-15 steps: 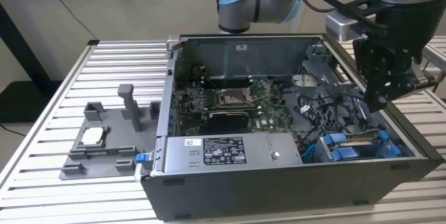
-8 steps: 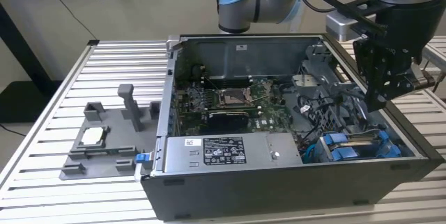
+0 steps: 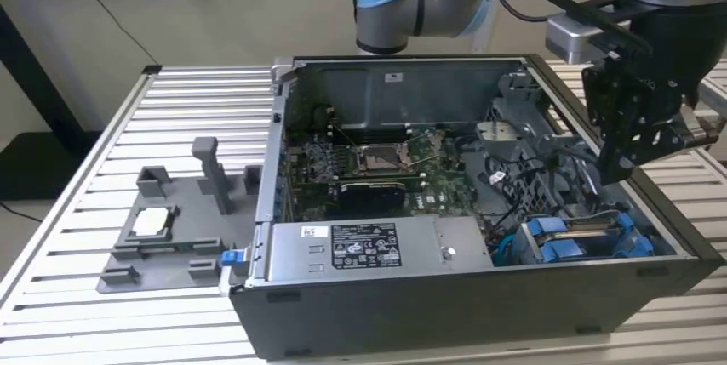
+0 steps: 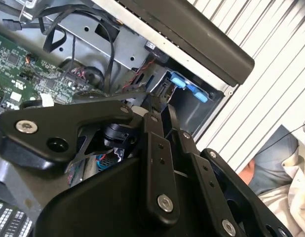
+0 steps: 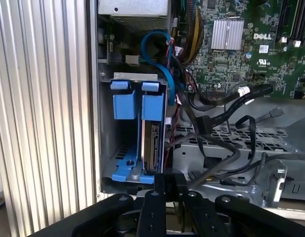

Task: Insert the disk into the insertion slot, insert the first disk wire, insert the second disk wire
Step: 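Insert the first disk wire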

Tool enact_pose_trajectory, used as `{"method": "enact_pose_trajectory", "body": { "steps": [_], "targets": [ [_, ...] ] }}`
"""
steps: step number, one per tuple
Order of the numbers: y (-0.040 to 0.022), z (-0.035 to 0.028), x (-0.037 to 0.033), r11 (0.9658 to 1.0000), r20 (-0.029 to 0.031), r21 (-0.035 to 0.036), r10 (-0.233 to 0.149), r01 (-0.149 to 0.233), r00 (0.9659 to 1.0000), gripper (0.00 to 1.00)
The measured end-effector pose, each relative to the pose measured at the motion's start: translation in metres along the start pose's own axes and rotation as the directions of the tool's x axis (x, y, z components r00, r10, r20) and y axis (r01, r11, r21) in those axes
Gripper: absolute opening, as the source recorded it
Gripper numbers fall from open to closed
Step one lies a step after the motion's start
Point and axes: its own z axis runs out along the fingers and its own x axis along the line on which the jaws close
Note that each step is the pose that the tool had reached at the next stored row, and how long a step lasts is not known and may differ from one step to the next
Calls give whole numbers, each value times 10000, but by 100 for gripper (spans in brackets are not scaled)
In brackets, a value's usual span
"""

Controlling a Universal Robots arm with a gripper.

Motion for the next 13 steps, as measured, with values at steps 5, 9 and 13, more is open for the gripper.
{"method": "enact_pose_trajectory", "body": {
  "steps": [5, 9, 13],
  "targets": [
    [-113, 28, 4, 9986, 3, -532, -45, 46, 10000, 19],
    [-202, 49, 7, 9948, 13, -1011, -85, 86, 10000, 19],
    [-258, 64, 8, 9906, 25, -1361, -113, 115, 9999, 19]
  ]
}}
